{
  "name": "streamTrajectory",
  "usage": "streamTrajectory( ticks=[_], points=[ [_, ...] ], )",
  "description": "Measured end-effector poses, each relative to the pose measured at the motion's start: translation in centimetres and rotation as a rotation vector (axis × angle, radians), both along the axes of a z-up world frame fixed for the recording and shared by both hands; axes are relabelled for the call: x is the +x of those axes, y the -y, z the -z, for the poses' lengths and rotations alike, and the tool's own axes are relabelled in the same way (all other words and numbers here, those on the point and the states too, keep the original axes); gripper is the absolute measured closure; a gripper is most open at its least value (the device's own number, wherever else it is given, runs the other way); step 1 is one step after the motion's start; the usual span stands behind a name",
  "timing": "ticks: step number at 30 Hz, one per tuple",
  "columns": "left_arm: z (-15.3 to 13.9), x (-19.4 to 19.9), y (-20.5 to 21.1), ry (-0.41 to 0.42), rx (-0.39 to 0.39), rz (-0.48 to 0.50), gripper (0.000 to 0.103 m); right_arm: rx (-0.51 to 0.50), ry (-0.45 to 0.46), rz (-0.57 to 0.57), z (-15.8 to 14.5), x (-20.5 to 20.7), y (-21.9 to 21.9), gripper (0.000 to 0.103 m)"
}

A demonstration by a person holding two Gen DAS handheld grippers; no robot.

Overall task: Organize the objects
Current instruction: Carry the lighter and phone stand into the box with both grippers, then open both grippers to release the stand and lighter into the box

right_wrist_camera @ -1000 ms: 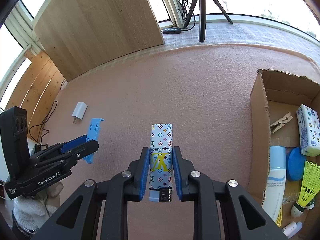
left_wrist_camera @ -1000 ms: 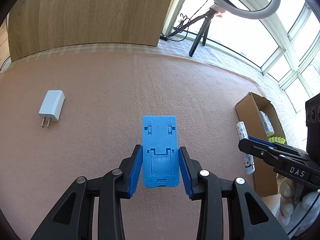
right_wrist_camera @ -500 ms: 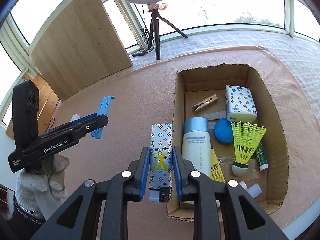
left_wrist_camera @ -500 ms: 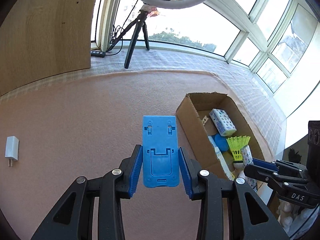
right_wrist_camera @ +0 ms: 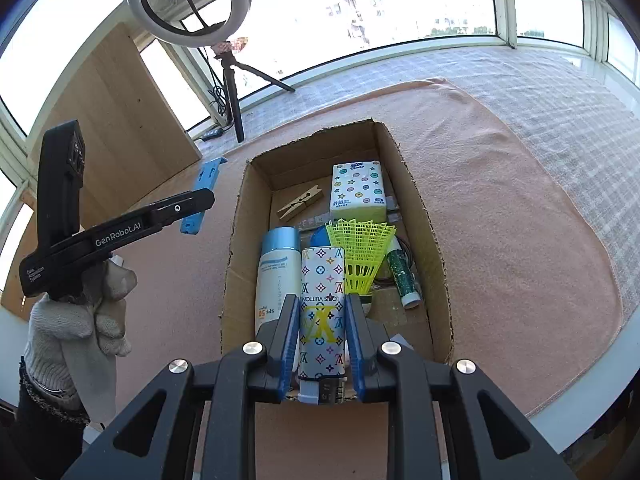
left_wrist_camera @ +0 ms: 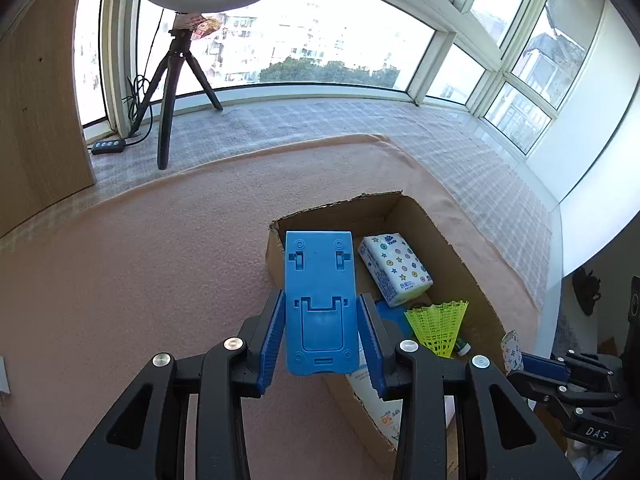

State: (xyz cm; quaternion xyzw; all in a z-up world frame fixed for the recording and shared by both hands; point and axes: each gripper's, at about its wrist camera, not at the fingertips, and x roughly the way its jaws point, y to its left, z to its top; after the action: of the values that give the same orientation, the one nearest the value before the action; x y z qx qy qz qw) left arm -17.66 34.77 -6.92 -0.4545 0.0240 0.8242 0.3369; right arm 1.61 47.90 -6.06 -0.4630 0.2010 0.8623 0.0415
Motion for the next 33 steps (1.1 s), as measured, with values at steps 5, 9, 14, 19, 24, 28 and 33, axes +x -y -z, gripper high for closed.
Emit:
streamTrajectory(
  ticks=[5,9,14,19,24,28,33],
  points=[
    [0.7,-0.8,-2.7,0.006,-0.022,0.023,0.064,-0.009,0.008,0.007,0.5,0.3,-0.7,0.083],
    [1.4,-1.4,-4.2,0.013,-0.036,0.03,0.064,-0.012,0.006,0.011,0.6,0.3,-1.0,0.082],
    [1.6,-1.5,-5.4,0.013,-0.039,0.049,0.064,-0.008,0.004,0.007,0.7,0.3,-1.1,0.082],
    [1.5,-1.5,-6.2,0.013,-0.045,0.059,0.034,0.023,-0.027,0.014,0.0,0.4,-0.9,0.053],
    [1.3,-1.4,-6.0,0.013,-0.045,0.051,0.034,0.029,-0.051,0.014,-0.8,0.6,-0.6,0.043],
    [1.2,-1.3,-5.6,0.009,-0.047,0.052,0.034,0.025,-0.048,0.012,-0.8,0.5,-0.4,0.043],
    [0.8,-1.2,-4.8,0.003,-0.045,0.038,0.034,0.026,-0.048,0.005,-0.9,0.3,0.1,0.043]
  ],
)
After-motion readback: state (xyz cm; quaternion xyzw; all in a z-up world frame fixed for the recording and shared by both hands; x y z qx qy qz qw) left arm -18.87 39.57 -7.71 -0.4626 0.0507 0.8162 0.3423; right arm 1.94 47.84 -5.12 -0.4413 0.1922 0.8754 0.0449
